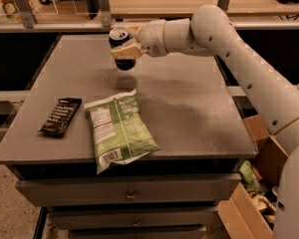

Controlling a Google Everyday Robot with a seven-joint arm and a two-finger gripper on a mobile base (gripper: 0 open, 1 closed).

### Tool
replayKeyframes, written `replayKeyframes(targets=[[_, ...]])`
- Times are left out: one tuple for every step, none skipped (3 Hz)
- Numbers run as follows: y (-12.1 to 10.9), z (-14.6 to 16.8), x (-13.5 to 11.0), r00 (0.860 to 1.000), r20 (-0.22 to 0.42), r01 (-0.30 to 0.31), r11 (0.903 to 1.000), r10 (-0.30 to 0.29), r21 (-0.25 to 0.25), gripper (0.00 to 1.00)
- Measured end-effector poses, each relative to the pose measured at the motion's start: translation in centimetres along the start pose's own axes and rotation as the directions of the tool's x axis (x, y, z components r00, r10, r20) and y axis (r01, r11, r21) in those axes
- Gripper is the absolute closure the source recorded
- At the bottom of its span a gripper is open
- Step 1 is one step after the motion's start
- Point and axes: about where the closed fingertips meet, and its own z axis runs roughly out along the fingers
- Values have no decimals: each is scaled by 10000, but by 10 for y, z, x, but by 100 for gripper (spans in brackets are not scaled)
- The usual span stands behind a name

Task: Move pepsi can near green jalapeno chip bag

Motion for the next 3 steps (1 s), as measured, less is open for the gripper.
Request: replayKeyframes(targets=[[20,-12,2,9999,79,145,9988,-141,-467,74],[41,-21,-1,9996,168,260,9926,-242,-1183,75],[60,-30,-7,9997,170,199,9791,-168,-2026,75]])
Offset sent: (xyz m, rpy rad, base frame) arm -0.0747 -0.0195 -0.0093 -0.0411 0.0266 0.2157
